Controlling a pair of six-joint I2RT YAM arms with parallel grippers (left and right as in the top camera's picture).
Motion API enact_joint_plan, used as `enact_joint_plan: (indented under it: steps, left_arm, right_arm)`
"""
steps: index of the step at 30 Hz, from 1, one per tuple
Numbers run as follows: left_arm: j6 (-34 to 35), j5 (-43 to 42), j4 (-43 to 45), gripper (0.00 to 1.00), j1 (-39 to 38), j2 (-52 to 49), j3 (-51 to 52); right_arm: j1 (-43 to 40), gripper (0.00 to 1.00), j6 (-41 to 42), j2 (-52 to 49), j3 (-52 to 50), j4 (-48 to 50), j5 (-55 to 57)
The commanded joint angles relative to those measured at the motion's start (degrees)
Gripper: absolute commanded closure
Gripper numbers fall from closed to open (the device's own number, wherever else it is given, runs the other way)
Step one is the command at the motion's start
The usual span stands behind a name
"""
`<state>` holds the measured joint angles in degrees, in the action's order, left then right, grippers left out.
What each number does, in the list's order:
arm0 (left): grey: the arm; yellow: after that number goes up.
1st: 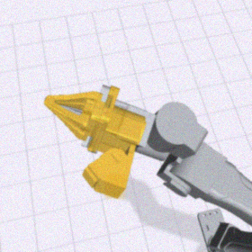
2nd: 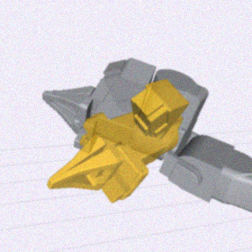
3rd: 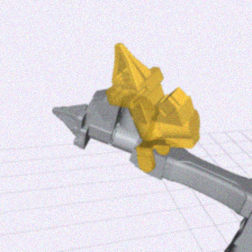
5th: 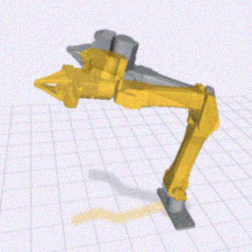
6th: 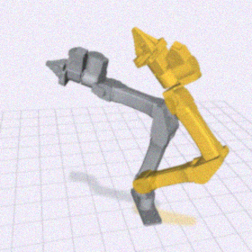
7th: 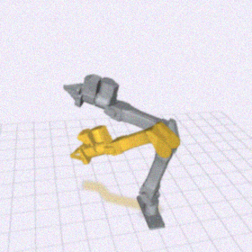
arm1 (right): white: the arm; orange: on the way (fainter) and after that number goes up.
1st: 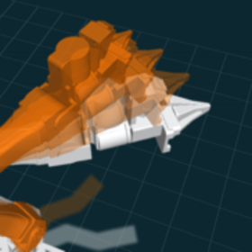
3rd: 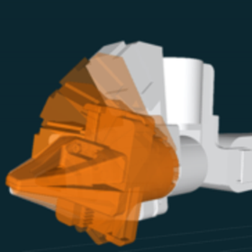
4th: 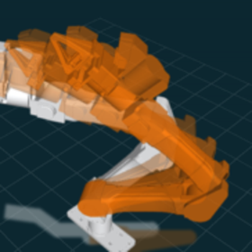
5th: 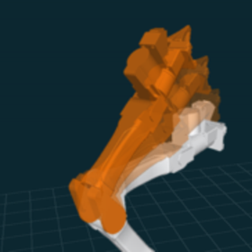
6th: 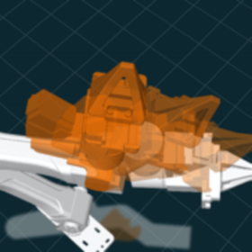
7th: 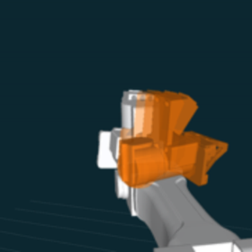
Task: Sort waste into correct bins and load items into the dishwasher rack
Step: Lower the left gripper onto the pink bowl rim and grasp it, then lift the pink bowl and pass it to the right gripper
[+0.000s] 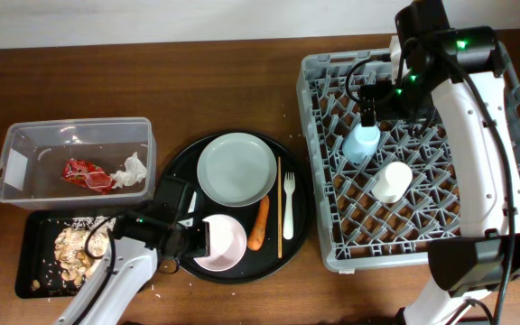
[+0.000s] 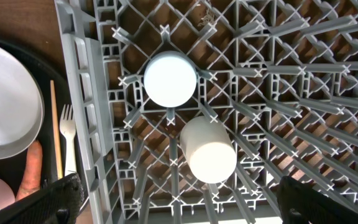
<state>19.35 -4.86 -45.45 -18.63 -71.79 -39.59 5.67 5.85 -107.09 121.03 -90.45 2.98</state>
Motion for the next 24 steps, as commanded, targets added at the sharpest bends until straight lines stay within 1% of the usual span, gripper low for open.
enact_joint_plan:
  steps: [1,6,10,12,13,14,16,18,21,23,24]
  left_arm:
    - [0.63,0.20,1.51,0.43,-0.07,0.11,1.62]
    - [1.92,0.26,2.89,0.43,-0.07,-0.13,2.16]
    - [1.97,0.17,4.31,0.44,-0.07,-3.48,2.16]
    - [2.10,-0.02,4.72,0.58,-0.07,-4.63,2.16]
    - [2.08,0.00,4.81,0.67,-0.07,-4.63,2.12]
    - [2.08,0.00,4.74,0.81,-0.07,-4.63,1.79]
    - [2.05,0.00,4.22,0.93,-0.07,-4.59,0.79]
    - [2.03,0.70,1.03,0.98,-0.07,-4.59,-3.23]
    - [2.03,5.20,-5.77,0.99,-0.07,-4.59,-10.56]
    - [1.53,7.98,-12.57,0.99,-0.07,-4.59,-16.72]
    - [1.36,8.17,-14.38,0.99,-0.07,-4.59,-19.02]
  right_arm:
    - [-0.17,0.01,0.22,0.22,0.72,0.00,0.09]
    - [-0.17,0.01,0.22,0.22,0.72,0.00,0.09]
    - [-0.17,0.01,0.22,0.22,0.72,0.00,0.09]
    - [-0.17,0.01,0.22,0.22,0.72,0.00,0.09]
    - [-0.17,0.01,0.22,0.22,0.72,0.00,0.09]
    - [-0.17,0.01,0.22,0.22,0.72,0.00,0.09]
    - [-0.17,0.01,0.22,0.22,0.72,0.00,0.09]
    - [-0.17,0.01,0.22,0.22,0.72,0.00,0.09]
    - [-0.17,0.01,0.22,0.22,0.72,0.00,0.09]
    - [-0.17,0.01,0.22,0.22,0.72,0.00,0.09]
    - [-0.17,0.01,0.22,0.22,0.72,0.00,0.09]
